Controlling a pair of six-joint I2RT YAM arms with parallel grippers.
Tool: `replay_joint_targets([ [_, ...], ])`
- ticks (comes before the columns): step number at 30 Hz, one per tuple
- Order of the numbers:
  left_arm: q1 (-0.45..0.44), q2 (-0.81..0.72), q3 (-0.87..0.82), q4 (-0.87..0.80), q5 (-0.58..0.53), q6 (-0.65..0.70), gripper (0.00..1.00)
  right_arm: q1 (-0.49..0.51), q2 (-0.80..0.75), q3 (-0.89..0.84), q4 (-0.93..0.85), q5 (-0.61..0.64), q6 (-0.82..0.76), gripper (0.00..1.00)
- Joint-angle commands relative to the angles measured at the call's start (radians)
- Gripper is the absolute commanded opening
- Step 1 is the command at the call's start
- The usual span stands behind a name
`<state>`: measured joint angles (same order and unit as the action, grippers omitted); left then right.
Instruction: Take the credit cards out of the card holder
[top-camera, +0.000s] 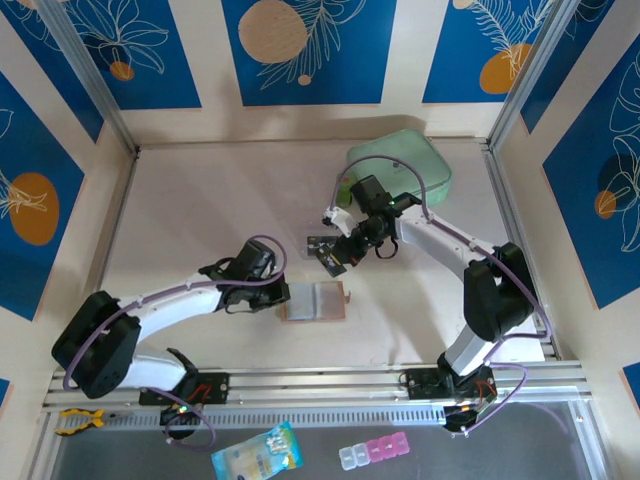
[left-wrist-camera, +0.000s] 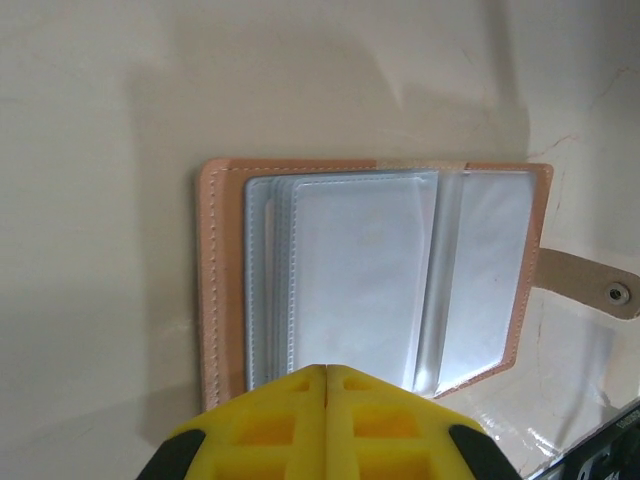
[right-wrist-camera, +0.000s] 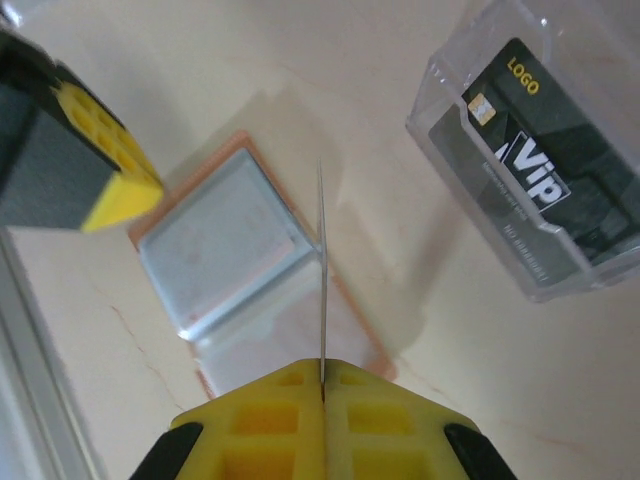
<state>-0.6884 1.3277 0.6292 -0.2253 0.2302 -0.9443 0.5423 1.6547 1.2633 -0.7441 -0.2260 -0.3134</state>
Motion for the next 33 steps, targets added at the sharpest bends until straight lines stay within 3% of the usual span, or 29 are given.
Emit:
replay_joint_targets([
  [1,0.013,-0.035,-0.026,-0.023,-0.014,-0.005,0.06,0.01,0.049,0.089,-0.093,0.073,-0.262,0.0],
  [10,0.031,-0.102,-0.057,-0.054,-0.026,-0.005,0.07,-0.028,0.22,0.34,-0.244,0.111,-0.497,0.0],
  [24,0.053,-0.128,-0.068,-0.074,-0.016,0.001,0.07,-0.037,0.404,0.602,-0.359,0.108,-0.579,0.0],
  [33,0.064,-0.147,-0.081,-0.081,-0.018,-0.002,0.07,-0.035,0.477,0.63,-0.377,0.125,-0.609,0.0],
])
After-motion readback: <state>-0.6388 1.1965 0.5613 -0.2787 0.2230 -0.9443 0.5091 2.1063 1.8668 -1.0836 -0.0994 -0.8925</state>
